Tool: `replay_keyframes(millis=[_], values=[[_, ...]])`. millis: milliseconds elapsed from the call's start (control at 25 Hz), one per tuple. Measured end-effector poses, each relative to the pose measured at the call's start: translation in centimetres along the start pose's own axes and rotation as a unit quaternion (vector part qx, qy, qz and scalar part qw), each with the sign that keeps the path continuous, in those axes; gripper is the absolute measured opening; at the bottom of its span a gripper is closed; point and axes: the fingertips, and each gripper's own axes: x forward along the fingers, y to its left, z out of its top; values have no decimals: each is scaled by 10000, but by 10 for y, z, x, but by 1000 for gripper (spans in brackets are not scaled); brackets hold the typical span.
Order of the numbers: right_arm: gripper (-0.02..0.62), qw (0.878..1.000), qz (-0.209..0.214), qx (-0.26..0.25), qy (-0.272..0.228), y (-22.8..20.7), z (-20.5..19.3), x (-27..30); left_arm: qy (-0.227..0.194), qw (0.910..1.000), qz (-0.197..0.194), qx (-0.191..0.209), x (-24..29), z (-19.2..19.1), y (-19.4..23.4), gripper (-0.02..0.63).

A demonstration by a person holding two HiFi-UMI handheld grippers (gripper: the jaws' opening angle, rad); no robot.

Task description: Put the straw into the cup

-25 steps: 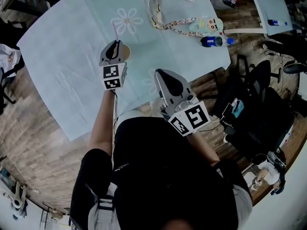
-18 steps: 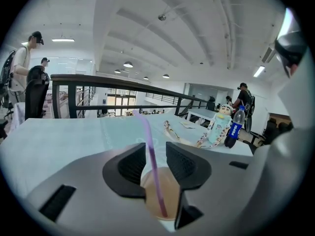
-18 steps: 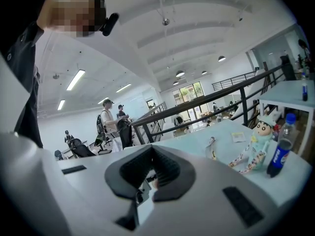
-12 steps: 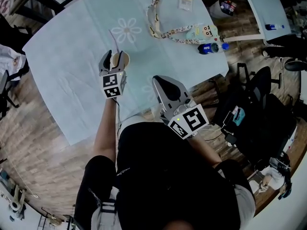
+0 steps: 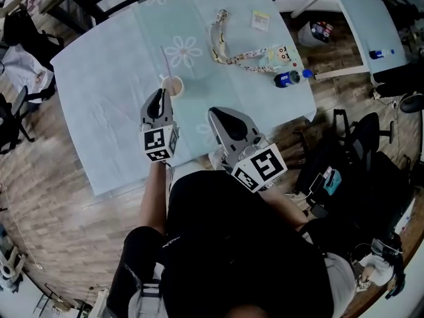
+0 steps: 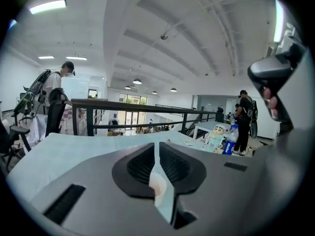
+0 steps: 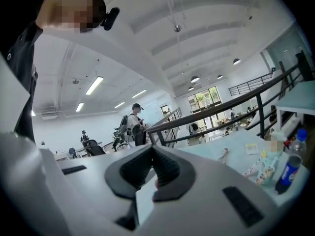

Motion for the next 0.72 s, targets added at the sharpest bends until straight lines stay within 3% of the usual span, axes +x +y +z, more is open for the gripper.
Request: replay_keyframes(millis=[320, 720], values=[[9, 9982, 536, -158, -228, 16, 13, -18, -931, 9956, 85, 32, -65, 72, -41, 15], [8, 9927, 1020, -319, -551, 28, 28, -54, -1727, 9849, 88, -81, -140, 128, -99, 14]])
